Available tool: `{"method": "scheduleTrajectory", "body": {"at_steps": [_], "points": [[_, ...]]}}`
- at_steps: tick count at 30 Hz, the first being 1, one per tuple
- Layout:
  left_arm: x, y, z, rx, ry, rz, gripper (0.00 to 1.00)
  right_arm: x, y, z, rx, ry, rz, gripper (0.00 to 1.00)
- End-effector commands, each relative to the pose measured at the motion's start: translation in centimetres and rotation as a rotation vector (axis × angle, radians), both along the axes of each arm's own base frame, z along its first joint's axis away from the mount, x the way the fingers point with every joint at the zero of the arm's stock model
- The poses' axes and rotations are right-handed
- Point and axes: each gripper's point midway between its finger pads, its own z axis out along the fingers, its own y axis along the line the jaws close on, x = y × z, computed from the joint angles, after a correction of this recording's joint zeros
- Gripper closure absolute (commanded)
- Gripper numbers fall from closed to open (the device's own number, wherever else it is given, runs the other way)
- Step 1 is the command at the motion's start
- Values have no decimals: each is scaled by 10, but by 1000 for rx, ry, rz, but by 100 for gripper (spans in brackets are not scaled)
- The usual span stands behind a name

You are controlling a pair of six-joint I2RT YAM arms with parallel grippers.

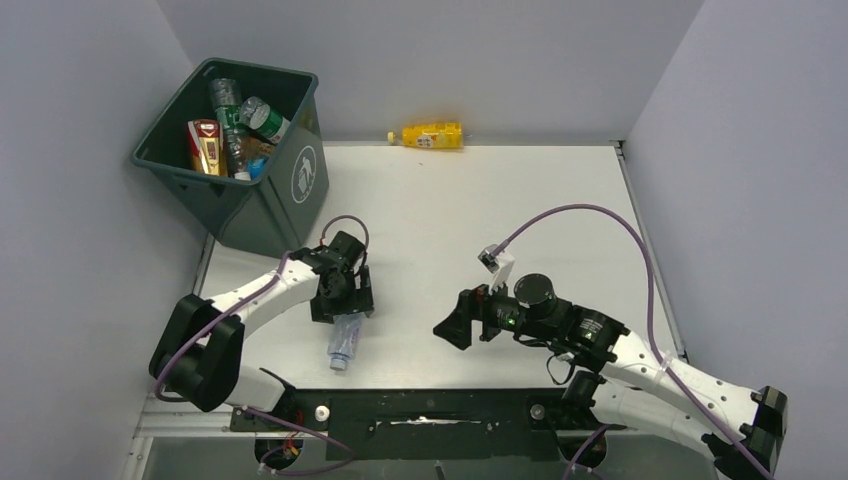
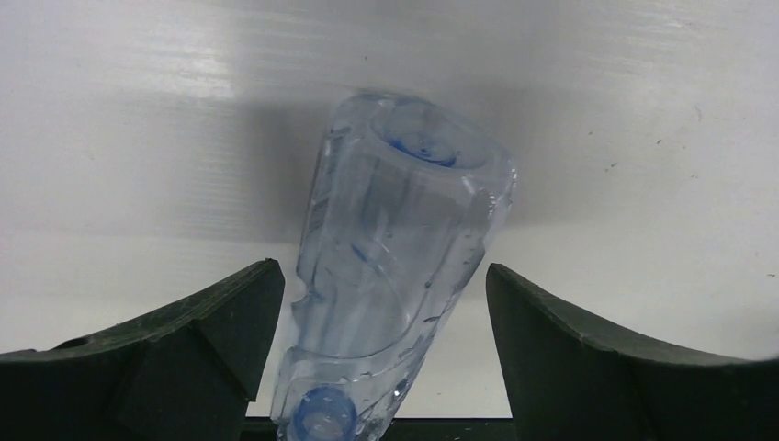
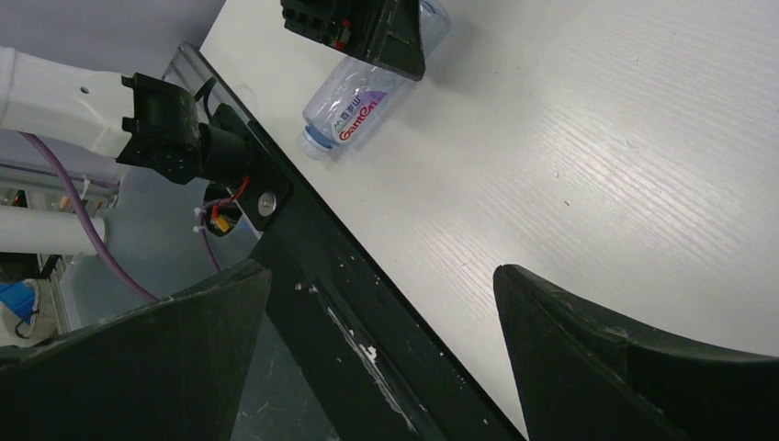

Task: Put the plastic bottles in the bin
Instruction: Pick up the plastic bottle at the center of the board.

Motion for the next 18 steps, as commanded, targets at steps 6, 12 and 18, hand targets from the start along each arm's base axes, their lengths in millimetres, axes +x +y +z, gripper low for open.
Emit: {"method": "scheduleTrajectory", "body": {"at_steps": [6,12,18], "points": [[17,-21,1,-57,-61,-67,43,2,1,24,99,-11,-53,2],[28,-28,19,-79,-111,-91,57,5,-2,24,108,3,-88,2],[63,-44,71,-110,-229,-126,61,11,0,23,77,17,-116,2]]}}
